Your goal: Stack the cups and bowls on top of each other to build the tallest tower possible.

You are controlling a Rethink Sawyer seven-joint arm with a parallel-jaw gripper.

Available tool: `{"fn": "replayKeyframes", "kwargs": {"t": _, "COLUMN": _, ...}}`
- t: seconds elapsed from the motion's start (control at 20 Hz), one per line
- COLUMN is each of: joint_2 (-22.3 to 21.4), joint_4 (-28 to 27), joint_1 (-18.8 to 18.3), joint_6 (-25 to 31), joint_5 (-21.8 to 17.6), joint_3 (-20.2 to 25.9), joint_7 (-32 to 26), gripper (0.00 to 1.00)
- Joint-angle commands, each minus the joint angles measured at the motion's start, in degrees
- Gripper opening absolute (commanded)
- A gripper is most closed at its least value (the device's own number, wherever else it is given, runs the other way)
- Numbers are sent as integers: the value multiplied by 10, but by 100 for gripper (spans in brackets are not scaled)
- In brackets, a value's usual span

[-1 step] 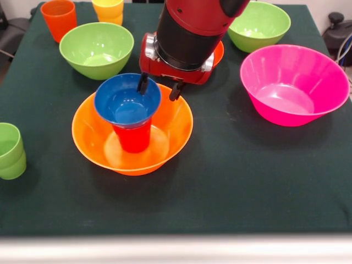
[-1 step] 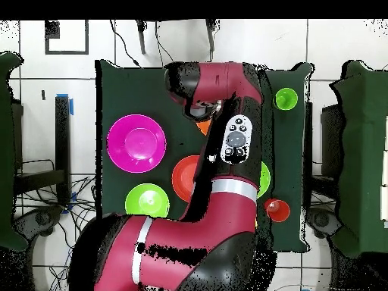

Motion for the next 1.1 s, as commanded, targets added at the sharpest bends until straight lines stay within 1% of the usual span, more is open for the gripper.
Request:
{"fn": "replayKeyframes", "kwargs": {"t": 0.05, "joint_2": -18, "joint_4": 43, "joint_1": 2, "joint_6": 35, "joint_5": 2, "joint_3": 44, "joint_7": -13, "gripper": 100}}
{"fn": "replayKeyframes", "kwargs": {"t": 0.1, "joint_2": -19, "joint_4": 45, "joint_1": 1, "joint_6": 34, "joint_5": 3, "joint_3": 43, "joint_7": -12, "gripper": 100}}
{"fn": "replayKeyframes", "kwargs": {"t": 0.25, "joint_2": -4, "joint_4": 25, "joint_1": 1, "joint_6": 30, "joint_5": 2, "joint_3": 46, "joint_7": -6, "gripper": 100}}
{"fn": "replayKeyframes", "kwargs": {"t": 0.3, "joint_2": -5, "joint_4": 27, "joint_1": 0, "joint_6": 28, "joint_5": 2, "joint_3": 46, "joint_7": -4, "gripper": 100}}
{"fn": "replayKeyframes", "kwargs": {"t": 0.35, "joint_2": 4, "joint_4": 13, "joint_1": 1, "joint_6": 34, "joint_5": 0, "joint_3": 47, "joint_7": -6, "gripper": 100}}
{"fn": "replayKeyframes", "kwargs": {"t": 0.55, "joint_2": -3, "joint_4": 18, "joint_1": 2, "joint_6": 37, "joint_5": -1, "joint_3": 44, "joint_7": -8, "gripper": 100}}
{"fn": "replayKeyframes", "kwargs": {"t": 0.65, "joint_2": -17, "joint_4": 19, "joint_1": 2, "joint_6": 59, "joint_5": -1, "joint_3": 41, "joint_7": -22, "gripper": 100}}
{"fn": "replayKeyframes", "kwargs": {"t": 0.7, "joint_2": -37, "joint_4": 28, "joint_1": 3, "joint_6": 77, "joint_5": 1, "joint_3": 38, "joint_7": -30, "gripper": 100}}
{"fn": "replayKeyframes", "kwargs": {"t": 0.75, "joint_2": -50, "joint_4": 18, "joint_1": 1, "joint_6": 109, "joint_5": 4, "joint_3": 37, "joint_7": -40, "gripper": 100}}
{"fn": "replayKeyframes", "kwargs": {"t": 0.8, "joint_2": -74, "joint_4": 27, "joint_1": 2, "joint_6": 131, "joint_5": 8, "joint_3": 33, "joint_7": -47, "gripper": 100}}
{"fn": "replayKeyframes", "kwargs": {"t": 0.9, "joint_2": -105, "joint_4": 36, "joint_1": 4, "joint_6": 165, "joint_5": 14, "joint_3": 29, "joint_7": -50, "gripper": 100}}
{"fn": "replayKeyframes", "kwargs": {"t": 1.0, "joint_2": -116, "joint_4": 34, "joint_1": 7, "joint_6": 183, "joint_5": 16, "joint_3": 29, "joint_7": -44, "gripper": 100}}
{"fn": "replayKeyframes", "kwargs": {"t": 1.1, "joint_2": -121, "joint_4": 33, "joint_1": 8, "joint_6": 185, "joint_5": 15, "joint_3": 32, "joint_7": -38, "gripper": 100}}
